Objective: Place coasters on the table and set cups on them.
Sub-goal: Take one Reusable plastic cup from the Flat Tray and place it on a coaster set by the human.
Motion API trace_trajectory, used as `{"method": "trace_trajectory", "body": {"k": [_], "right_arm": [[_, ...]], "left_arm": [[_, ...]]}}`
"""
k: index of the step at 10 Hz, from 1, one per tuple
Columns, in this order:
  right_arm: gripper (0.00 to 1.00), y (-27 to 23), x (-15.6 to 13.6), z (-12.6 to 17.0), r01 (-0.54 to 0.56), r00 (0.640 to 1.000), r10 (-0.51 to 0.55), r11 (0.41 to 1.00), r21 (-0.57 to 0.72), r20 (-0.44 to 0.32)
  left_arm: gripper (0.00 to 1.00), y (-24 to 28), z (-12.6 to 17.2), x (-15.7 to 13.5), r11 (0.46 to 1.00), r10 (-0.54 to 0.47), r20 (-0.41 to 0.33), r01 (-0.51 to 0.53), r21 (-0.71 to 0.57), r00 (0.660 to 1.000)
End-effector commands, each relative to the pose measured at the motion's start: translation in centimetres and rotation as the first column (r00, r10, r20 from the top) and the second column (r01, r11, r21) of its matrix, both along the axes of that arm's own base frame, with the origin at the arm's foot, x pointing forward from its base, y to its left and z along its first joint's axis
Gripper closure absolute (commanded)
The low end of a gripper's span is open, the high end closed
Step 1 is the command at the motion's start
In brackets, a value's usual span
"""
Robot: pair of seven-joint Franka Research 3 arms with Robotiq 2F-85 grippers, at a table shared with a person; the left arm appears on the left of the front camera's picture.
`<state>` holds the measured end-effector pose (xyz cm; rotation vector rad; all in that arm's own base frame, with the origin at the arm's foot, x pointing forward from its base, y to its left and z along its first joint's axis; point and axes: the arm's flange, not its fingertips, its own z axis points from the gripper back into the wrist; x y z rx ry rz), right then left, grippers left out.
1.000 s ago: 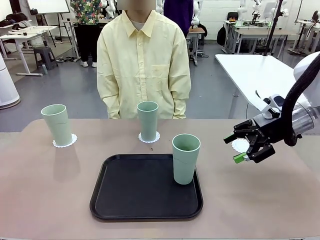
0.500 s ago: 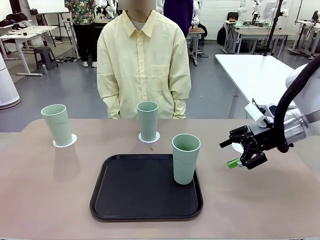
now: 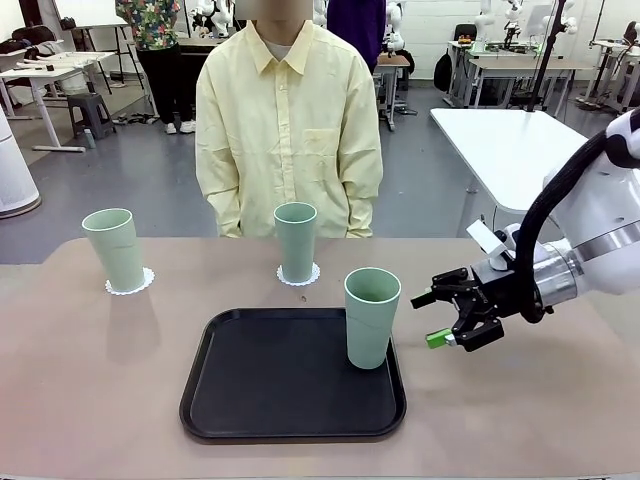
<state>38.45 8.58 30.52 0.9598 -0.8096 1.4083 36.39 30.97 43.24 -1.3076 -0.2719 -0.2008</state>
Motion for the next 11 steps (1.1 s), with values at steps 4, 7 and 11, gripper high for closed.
{"method": "trace_trajectory", "body": {"k": [4, 7, 11], "right_arm": [[0.0, 2.3, 1.1, -2.4, -0.016, 0.997, 0.009, 0.996, 0.083, 0.075], [0.0, 3.0, 1.4, -2.8, -0.012, 0.994, 0.001, 0.995, 0.095, 0.113], [0.0, 3.8, 1.8, -3.3, -0.014, 0.993, 0.002, 0.994, 0.106, 0.117]], "left_arm": [[0.0, 0.1, 0.2, -0.1, 1.0, 0.003, 0.0, -0.003, 0.002, 1.0], [0.0, 0.1, 0.2, -0.1, 1.0, 0.003, 0.0, -0.003, 0.002, 1.0], [0.0, 0.1, 0.2, -0.1, 1.0, 0.003, 0.0, -0.003, 0.002, 1.0]]}}
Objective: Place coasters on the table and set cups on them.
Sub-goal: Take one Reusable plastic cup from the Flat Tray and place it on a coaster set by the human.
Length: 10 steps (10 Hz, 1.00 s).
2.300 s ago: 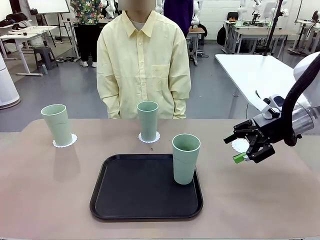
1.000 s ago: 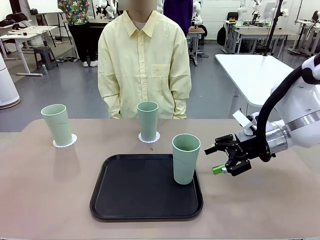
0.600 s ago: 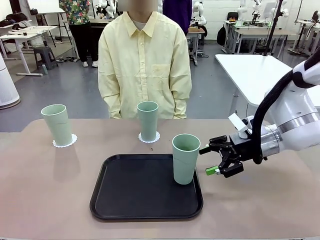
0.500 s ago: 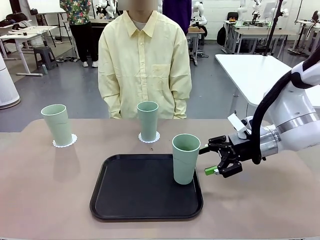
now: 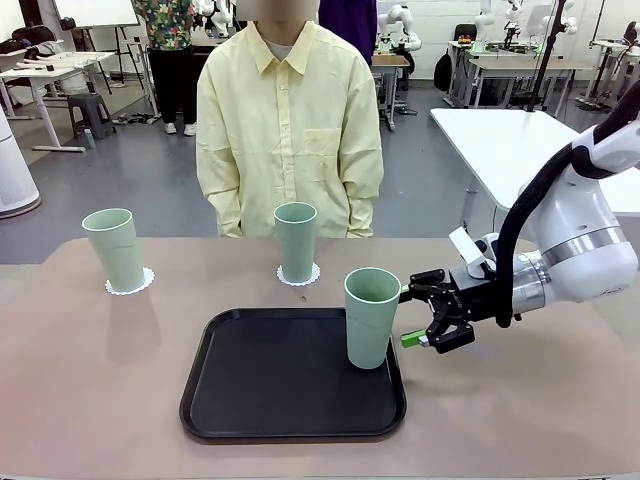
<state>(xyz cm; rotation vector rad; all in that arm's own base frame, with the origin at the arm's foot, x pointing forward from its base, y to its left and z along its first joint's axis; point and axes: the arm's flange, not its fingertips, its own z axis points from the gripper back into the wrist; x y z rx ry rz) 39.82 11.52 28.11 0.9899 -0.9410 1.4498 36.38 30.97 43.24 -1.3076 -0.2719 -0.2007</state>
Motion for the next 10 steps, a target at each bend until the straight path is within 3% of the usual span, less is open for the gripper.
{"method": "trace_trajectory", "body": {"k": [1, 10], "right_arm": [[0.0, 0.8, 0.7, -1.0, 0.028, 0.999, -0.029, 0.999, 0.017, 0.032], [0.0, 2.6, 1.4, -2.0, 0.037, 0.999, -0.038, 0.999, 0.018, 0.012]], "left_arm": [[0.0, 0.1, 0.2, -0.1, 1.0, 0.003, 0.0, -0.003, 0.002, 1.0], [0.0, 0.1, 0.2, -0.1, 1.0, 0.003, 0.0, -0.003, 0.002, 1.0]]}}
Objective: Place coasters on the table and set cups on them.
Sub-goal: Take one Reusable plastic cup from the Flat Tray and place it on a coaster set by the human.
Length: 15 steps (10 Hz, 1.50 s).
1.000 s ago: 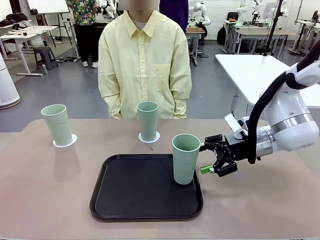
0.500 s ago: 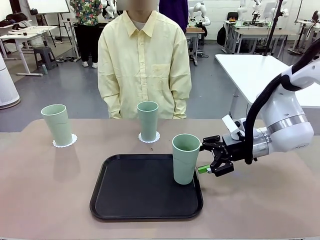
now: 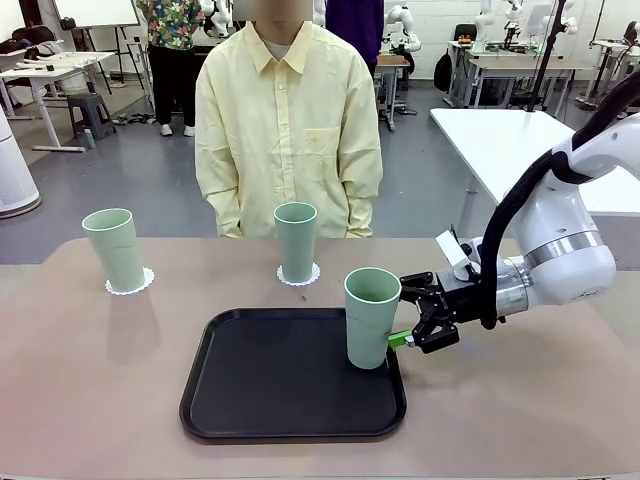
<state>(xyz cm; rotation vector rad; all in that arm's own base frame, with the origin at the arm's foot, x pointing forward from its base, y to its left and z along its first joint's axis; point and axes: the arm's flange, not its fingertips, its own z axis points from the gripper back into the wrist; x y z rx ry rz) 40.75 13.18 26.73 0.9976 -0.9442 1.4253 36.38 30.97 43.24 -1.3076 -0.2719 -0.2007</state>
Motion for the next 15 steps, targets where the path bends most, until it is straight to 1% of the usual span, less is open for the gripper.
{"method": "trace_trajectory", "body": {"k": [1, 7, 10, 11, 12, 13, 14, 15], "right_arm": [[0.0, 1.2, 0.6, -0.8, 0.021, 0.999, -0.021, 1.0, 0.011, 0.024], [0.0, 3.0, 1.3, -2.2, -0.002, 1.0, 0.001, 1.0, 0.026, 0.007], [0.0, 3.4, 1.2, -2.6, -0.044, 0.999, 0.044, 0.998, 0.049, 0.012], [0.41, 3.3, 1.3, -2.6, -0.059, 0.998, 0.057, 0.997, 0.057, 0.03], [0.57, 3.2, 1.3, -2.7, -0.062, 0.998, 0.06, 0.996, 0.058, 0.026], [0.98, 3.2, 1.2, -2.7, -0.066, 0.998, 0.065, 0.996, 0.056, 0.025], [1.0, 3.3, 1.1, -2.7, -0.069, 0.997, 0.068, 0.996, 0.053, 0.023], [1.0, 3.2, 1.1, -2.8, -0.069, 0.997, 0.068, 0.996, 0.051, 0.022]], "left_arm": [[0.0, 0.1, 0.2, -0.1, 1.0, 0.003, 0.0, -0.003, 0.002, 1.0], [0.0, 0.1, 0.2, -0.1, 1.0, 0.003, 0.0, -0.003, 0.002, 1.0], [0.0, 0.1, 0.2, -0.1, 1.0, 0.003, 0.0, -0.003, 0.002, 1.0], [0.0, 0.1, 0.2, -0.1, 1.0, 0.003, 0.0, -0.003, 0.002, 1.0], [0.0, 0.1, 0.2, -0.1, 1.0, 0.003, 0.0, -0.003, 0.002, 1.0], [0.0, 0.1, 0.2, -0.1, 1.0, 0.003, 0.0, -0.003, 0.002, 1.0], [0.0, 0.1, 0.2, -0.1, 1.0, 0.003, 0.0, -0.003, 0.002, 1.0], [0.0, 0.1, 0.2, -0.1, 1.0, 0.003, 0.0, -0.003, 0.002, 1.0]]}}
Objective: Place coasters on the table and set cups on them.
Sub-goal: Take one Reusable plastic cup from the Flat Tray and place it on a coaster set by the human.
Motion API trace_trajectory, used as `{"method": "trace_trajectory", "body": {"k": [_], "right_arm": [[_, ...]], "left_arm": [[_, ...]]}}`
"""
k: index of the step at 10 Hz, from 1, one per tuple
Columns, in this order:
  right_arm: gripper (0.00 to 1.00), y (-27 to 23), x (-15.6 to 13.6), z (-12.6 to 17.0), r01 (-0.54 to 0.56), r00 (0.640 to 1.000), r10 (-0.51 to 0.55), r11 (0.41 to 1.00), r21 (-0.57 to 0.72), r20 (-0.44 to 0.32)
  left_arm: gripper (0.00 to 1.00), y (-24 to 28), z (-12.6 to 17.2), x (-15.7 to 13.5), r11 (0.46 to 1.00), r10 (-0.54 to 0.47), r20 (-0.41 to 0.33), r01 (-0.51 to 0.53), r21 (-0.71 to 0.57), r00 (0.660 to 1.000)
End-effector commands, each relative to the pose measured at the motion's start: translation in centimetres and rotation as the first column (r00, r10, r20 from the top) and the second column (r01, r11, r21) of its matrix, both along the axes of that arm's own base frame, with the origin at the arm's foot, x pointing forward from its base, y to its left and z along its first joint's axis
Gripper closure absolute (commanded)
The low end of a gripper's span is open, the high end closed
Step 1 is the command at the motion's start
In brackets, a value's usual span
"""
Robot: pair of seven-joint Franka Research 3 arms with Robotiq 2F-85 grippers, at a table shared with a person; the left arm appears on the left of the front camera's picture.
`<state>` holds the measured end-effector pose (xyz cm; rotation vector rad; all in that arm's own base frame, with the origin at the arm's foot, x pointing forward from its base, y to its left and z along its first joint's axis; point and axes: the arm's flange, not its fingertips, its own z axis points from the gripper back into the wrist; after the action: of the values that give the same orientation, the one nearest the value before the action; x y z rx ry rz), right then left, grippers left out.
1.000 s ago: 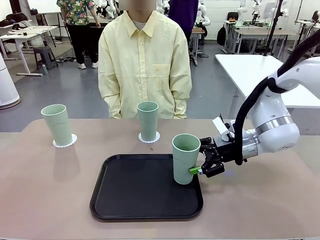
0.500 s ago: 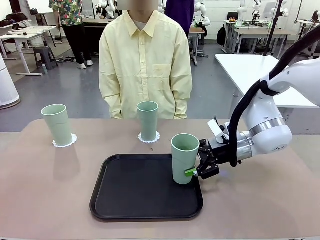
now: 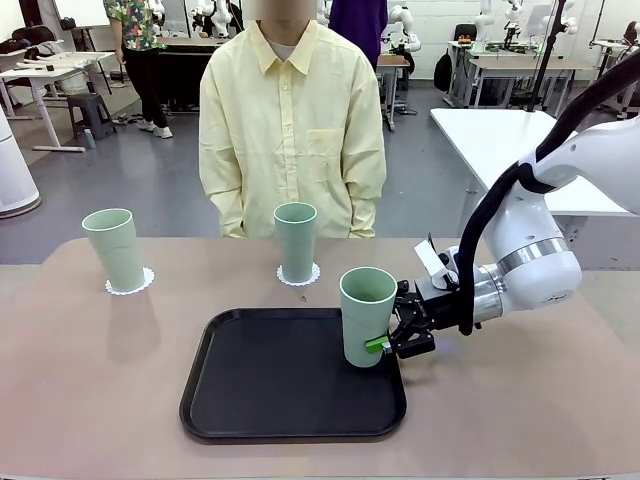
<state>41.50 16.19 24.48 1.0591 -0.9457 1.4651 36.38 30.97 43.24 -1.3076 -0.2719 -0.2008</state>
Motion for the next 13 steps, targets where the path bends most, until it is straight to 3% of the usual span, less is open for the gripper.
{"method": "trace_trajectory", "body": {"k": [1, 2, 4, 7, 9, 11, 13], "right_arm": [[1.0, 0.1, 0.3, -0.5, 0.001, 1.0, -0.001, 1.0, 0.014, 0.013], [1.0, 0.0, -0.1, 0.1, 0.03, 0.999, -0.03, 0.999, 0.015, -0.036], [1.0, -0.5, -1.5, 4.7, 0.029, 0.992, -0.03, 1.0, -0.013, -0.12], [1.0, -0.8, -3.5, 12.9, 0.047, 0.992, -0.052, 0.998, -0.042, -0.116], [1.0, -0.2, -4.9, 16.6, 0.05, 0.997, -0.053, 0.998, -0.038, -0.058], [1.0, 0.7, -6.1, 19.2, 0.046, 0.999, -0.047, 0.999, -0.027, -0.025], [1.0, 1.1, -6.2, 19.5, 0.062, 0.997, -0.063, 0.997, -0.041, -0.032]], "left_arm": [[0.0, 0.1, 0.2, -0.1, 1.0, 0.003, 0.0, -0.003, 0.002, 1.0], [0.0, 0.1, 0.2, -0.1, 1.0, 0.003, 0.0, -0.003, 0.002, 1.0], [0.0, 0.1, 0.2, -0.1, 1.0, 0.003, 0.0, -0.003, 0.002, 1.0], [0.0, 0.1, 0.2, -0.1, 1.0, 0.003, 0.0, -0.003, 0.002, 1.0], [0.0, 0.1, 0.2, -0.1, 1.0, 0.003, 0.0, -0.003, 0.002, 1.0], [0.0, 0.1, 0.2, -0.1, 1.0, 0.003, 0.0, -0.003, 0.002, 1.0], [0.0, 0.1, 0.2, -0.1, 1.0, 0.003, 0.0, -0.003, 0.002, 1.0]]}}
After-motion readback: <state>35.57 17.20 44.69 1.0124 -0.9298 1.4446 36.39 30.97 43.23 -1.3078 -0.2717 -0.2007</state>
